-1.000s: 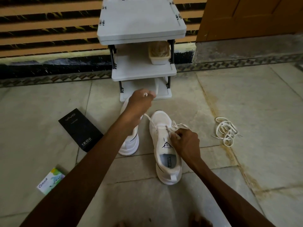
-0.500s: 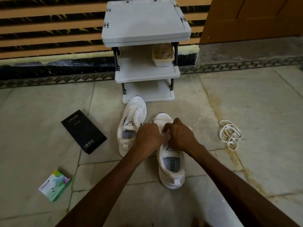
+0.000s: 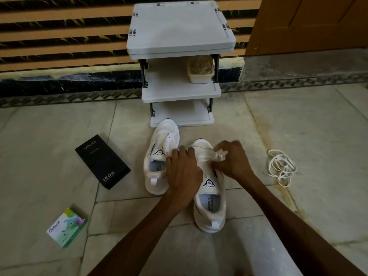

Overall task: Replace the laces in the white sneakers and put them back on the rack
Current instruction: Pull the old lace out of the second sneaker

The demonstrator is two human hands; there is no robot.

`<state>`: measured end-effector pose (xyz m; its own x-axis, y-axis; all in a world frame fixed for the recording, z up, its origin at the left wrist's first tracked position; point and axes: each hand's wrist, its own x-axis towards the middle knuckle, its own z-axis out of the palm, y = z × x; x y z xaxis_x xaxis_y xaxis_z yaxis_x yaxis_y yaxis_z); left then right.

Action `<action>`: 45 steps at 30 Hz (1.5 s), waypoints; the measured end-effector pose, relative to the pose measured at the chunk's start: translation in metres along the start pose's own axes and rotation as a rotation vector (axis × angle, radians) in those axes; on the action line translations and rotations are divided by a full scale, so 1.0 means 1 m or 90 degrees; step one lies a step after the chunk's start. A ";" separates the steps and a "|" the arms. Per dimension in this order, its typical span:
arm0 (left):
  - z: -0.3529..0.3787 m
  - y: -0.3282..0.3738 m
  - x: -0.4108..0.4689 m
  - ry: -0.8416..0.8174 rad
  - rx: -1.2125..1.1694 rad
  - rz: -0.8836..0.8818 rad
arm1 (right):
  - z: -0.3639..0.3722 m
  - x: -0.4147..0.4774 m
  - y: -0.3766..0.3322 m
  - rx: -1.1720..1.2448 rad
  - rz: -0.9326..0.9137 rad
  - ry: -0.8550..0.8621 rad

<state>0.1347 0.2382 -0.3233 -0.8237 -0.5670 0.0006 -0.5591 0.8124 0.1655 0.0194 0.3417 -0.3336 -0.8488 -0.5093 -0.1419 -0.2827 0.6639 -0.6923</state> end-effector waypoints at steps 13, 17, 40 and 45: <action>0.004 -0.002 0.007 -0.060 -0.144 -0.023 | 0.021 0.012 -0.031 -0.493 -0.262 -0.094; 0.002 -0.007 0.013 -0.111 -0.175 -0.029 | -0.019 0.020 -0.029 -0.329 -0.228 0.088; 0.003 -0.019 0.019 -0.176 -0.285 -0.048 | -0.015 0.016 -0.045 -0.040 -0.174 0.127; 0.002 -0.018 0.018 -0.174 -0.287 -0.056 | -0.024 0.023 -0.063 0.080 -0.246 0.153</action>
<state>0.1300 0.2139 -0.3285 -0.8035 -0.5259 -0.2789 -0.5809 0.5904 0.5603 0.0071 0.3015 -0.2761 -0.7751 -0.5556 0.3008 -0.5551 0.3715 -0.7443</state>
